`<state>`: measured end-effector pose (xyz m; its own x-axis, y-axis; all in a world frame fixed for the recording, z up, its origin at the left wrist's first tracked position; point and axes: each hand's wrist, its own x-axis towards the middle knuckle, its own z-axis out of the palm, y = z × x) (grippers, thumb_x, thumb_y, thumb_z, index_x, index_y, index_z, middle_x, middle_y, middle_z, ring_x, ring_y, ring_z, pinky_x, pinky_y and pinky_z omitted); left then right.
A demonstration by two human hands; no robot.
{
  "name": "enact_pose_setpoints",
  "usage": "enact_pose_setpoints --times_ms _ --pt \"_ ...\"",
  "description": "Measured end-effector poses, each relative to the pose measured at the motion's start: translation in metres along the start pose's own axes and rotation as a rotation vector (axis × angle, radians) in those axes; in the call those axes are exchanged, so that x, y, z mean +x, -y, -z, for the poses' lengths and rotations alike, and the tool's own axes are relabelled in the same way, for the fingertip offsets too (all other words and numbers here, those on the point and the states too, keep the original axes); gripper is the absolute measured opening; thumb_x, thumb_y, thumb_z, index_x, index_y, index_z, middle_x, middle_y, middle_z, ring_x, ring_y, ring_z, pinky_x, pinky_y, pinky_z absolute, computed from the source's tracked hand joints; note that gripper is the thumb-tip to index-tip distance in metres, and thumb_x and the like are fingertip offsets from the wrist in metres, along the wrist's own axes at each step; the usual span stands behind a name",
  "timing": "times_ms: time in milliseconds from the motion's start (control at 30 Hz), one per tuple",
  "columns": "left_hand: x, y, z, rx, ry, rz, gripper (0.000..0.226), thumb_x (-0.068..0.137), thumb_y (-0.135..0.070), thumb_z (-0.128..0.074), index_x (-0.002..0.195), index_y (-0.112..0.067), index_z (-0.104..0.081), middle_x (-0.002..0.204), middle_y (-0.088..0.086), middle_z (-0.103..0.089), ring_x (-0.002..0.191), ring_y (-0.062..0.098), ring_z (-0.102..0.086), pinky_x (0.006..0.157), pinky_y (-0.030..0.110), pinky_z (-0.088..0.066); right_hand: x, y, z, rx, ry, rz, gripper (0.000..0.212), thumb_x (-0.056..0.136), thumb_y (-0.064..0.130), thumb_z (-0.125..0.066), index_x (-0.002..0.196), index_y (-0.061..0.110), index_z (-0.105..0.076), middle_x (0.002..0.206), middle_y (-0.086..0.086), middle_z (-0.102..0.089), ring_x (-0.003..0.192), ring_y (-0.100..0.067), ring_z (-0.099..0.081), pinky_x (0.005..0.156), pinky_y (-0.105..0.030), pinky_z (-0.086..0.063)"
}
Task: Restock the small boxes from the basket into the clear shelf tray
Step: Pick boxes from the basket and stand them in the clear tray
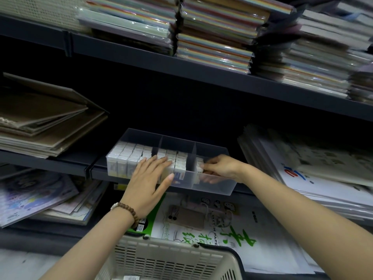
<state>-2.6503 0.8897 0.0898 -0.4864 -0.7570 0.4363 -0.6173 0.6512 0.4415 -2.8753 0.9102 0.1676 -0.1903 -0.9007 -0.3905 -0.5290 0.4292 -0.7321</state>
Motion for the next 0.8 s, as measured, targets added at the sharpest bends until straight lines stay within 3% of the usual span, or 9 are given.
enact_pose_setpoints --times_ms 100,167,233,367,433,500,633,733,800 --pt "-0.004 0.000 0.004 -0.009 0.022 -0.020 0.060 0.092 -0.060 -0.017 0.143 -0.031 -0.029 0.152 -0.012 -0.023 0.139 -0.002 -0.005 0.115 0.022 0.009 -0.007 -0.004 0.000 -0.066 -0.085 0.086 0.037 0.094 0.030 -0.054 0.121 0.004 -0.056 0.081 -0.001 -0.068 0.069 -0.007 -0.066 0.059 -0.017 -0.055" --pt "-0.010 -0.002 0.009 -0.035 0.015 -0.026 0.061 0.090 -0.057 -0.019 0.143 -0.030 -0.030 0.152 -0.013 -0.022 0.140 -0.001 -0.006 0.116 0.023 0.006 -0.015 -0.011 0.001 -0.114 -0.211 0.213 0.036 0.094 0.028 -0.055 0.121 0.005 -0.058 0.092 0.000 -0.066 0.085 -0.013 -0.065 0.071 -0.020 -0.052" --pt "-0.021 -0.006 0.012 -0.083 -0.017 -0.031 0.057 0.093 -0.058 -0.020 0.140 -0.031 -0.034 0.150 -0.016 -0.023 0.140 -0.002 -0.008 0.116 0.021 0.001 -0.030 -0.021 0.000 -0.142 -0.343 0.374 0.029 0.094 0.026 -0.056 0.119 0.012 -0.060 0.104 0.004 -0.063 0.097 -0.009 -0.059 0.078 -0.016 -0.046" --pt "-0.060 -0.013 -0.001 -0.215 0.031 -0.034 0.054 0.091 -0.062 -0.023 0.132 -0.034 -0.045 0.141 -0.025 -0.032 0.135 -0.010 -0.016 0.110 0.017 -0.012 -0.067 -0.060 -0.021 0.047 -0.414 0.580 0.011 0.091 0.024 -0.059 0.099 0.027 -0.066 0.098 0.012 -0.068 0.092 0.001 -0.062 0.079 -0.012 -0.049" --pt "-0.081 -0.011 -0.016 -0.192 0.195 -0.020 0.054 0.090 -0.062 -0.026 0.132 -0.034 -0.044 0.141 -0.022 -0.034 0.132 -0.010 -0.017 0.108 0.015 -0.012 -0.069 -0.092 -0.045 0.186 -0.320 0.504 0.010 0.089 0.019 -0.062 0.094 0.026 -0.066 0.094 0.003 -0.072 0.085 -0.003 -0.066 0.074 -0.015 -0.052" --pt "-0.103 -0.003 -0.035 -0.124 0.389 0.015 0.056 0.087 -0.060 -0.026 0.133 -0.032 -0.043 0.144 -0.016 -0.035 0.134 -0.003 -0.020 0.107 0.016 -0.012 -0.058 -0.133 -0.076 0.236 -0.166 0.299 0.010 0.089 0.015 -0.062 0.095 0.022 -0.064 0.096 -0.009 -0.071 0.080 -0.010 -0.068 0.071 -0.020 -0.054" --pt "-0.155 0.026 -0.081 0.029 0.720 0.135 0.054 0.093 -0.055 -0.032 0.138 -0.028 -0.037 0.146 -0.006 -0.036 0.135 0.010 -0.029 0.110 0.025 -0.021 -0.036 -0.234 -0.147 0.071 0.104 -0.138 0.029 0.091 0.016 -0.060 0.118 0.005 -0.057 0.110 -0.015 -0.064 0.085 -0.016 -0.060 0.068 -0.018 -0.046" --pt "-0.197 0.051 -0.118 0.024 0.913 0.283 0.051 0.094 -0.049 -0.037 0.139 -0.024 -0.038 0.146 -0.001 -0.038 0.134 0.014 -0.033 0.108 0.026 -0.026 -0.037 -0.294 -0.195 0.122 0.154 -0.355 0.032 0.090 0.013 -0.061 0.117 -0.004 -0.059 0.095 -0.014 -0.062 0.066 -0.012 -0.056 0.060 -0.020 -0.044" --pt "-0.220 0.062 -0.142 -0.044 0.991 0.438 0.048 0.095 -0.043 -0.042 0.137 -0.020 -0.040 0.145 0.002 -0.039 0.133 0.017 -0.036 0.107 0.025 -0.029 -0.040 -0.325 -0.223 0.131 0.164 -0.441 0.031 0.088 0.012 -0.063 0.112 -0.008 -0.061 0.084 -0.017 -0.063 0.064 -0.013 -0.055 0.061 -0.025 -0.048"
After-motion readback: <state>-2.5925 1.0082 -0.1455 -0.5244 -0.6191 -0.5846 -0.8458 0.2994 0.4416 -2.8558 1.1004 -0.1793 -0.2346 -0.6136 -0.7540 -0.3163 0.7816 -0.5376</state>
